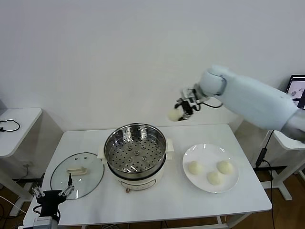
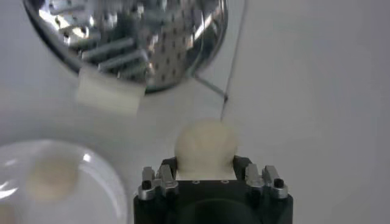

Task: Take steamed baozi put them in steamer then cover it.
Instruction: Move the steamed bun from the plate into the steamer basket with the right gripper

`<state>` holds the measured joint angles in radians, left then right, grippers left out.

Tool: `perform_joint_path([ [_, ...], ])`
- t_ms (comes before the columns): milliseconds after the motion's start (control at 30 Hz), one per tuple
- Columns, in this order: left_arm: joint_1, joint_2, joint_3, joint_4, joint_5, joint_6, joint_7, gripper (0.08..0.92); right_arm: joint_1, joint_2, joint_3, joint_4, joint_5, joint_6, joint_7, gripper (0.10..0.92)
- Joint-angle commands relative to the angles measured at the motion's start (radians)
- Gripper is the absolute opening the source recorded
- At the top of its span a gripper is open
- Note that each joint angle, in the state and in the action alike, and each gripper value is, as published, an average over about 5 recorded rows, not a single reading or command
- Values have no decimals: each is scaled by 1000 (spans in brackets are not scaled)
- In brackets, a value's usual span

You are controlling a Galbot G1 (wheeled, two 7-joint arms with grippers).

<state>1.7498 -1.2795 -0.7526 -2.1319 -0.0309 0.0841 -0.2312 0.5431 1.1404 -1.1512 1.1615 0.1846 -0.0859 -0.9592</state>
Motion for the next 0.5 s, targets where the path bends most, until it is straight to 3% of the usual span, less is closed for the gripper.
perform_joint_path([
  [33,1,1,-5,-1,-2,1,3,823,45,156,-69,-2,29,75,27,569],
  [500,27,-27,-25,-35,1,0,2,823,-72,307,-142,-175,-288,410,114,568],
])
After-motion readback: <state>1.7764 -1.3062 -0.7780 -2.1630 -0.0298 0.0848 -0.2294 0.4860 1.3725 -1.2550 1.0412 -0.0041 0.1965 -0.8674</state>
